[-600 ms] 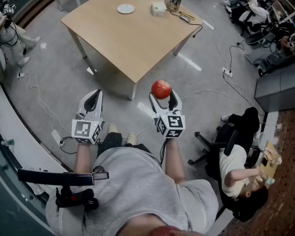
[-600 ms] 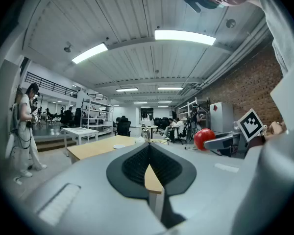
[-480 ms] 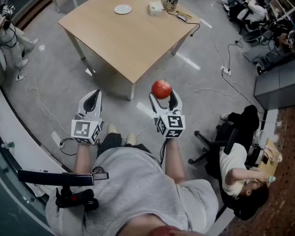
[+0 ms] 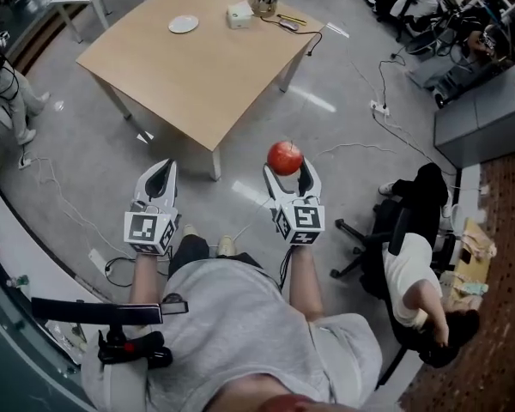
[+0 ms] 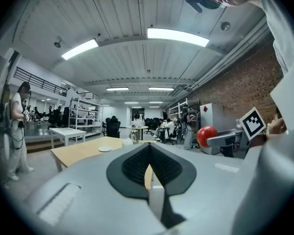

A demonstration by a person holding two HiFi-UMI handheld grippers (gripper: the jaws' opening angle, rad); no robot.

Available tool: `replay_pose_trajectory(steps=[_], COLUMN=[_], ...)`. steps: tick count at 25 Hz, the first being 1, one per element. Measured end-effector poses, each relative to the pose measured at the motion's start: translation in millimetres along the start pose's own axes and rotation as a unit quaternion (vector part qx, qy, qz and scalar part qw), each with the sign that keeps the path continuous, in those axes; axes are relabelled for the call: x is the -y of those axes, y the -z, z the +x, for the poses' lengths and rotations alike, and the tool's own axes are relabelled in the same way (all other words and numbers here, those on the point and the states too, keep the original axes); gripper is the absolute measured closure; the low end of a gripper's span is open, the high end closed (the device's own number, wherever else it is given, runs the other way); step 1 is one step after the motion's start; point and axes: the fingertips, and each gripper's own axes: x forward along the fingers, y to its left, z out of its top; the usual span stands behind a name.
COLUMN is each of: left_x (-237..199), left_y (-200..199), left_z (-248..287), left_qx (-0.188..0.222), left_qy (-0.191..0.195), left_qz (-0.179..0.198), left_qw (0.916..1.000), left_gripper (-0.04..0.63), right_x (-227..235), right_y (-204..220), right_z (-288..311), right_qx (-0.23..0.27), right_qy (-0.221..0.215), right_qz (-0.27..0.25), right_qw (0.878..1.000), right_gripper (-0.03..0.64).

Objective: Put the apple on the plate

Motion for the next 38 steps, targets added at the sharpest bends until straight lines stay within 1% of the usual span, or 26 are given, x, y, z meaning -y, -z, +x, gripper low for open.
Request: replay_pose_trajectory(steps=[3,7,9,13,18,24,29,31,38], left_x=[21,60,76,95,116,130,143,145,147], left_y=[-5,16,19,16,17,16,10,9,-1], left_z=[16,54,69,98,141,216,290,321,395], left_qx=[0.001,0.001,0.000,-0.003,-0.007,-0.011,-0.010,-0.010,-0.010], left_qy=[0.027,0.068,0.089,0.125,0.162,0.201,0.223,0.232,0.236], left_qz=[0.003,0.004,0.005,0.009,0.011,0.010,0.020,0.018,0.017], left_qw=[0.9996,0.9977,0.9960,0.9921,0.9866,0.9795,0.9745,0.9724,0.9716], left_gripper=[0.577,0.577,0.577,0.577,0.577,0.577,0.577,0.577,0.577], right_x=[20,66,84,108,140,188,231,251,302], right_y=[1,25,29,27,32,31,26,25,4], right_z=[-16,-31,-39,-50,-51,-25,12,32,79], right_qx=[-0.002,-0.005,-0.003,0.000,-0.003,-0.007,-0.014,-0.018,-0.019], right_qy=[0.024,0.061,0.079,0.114,0.147,0.179,0.193,0.197,0.195], right_qz=[-0.001,0.007,0.010,0.016,0.021,0.022,0.027,0.030,0.033], right_qw=[1.000,0.998,0.997,0.993,0.989,0.984,0.981,0.980,0.980], right_gripper=[0.239,0.239,0.239,0.239,0.239,0.239,0.239,0.239,0.239])
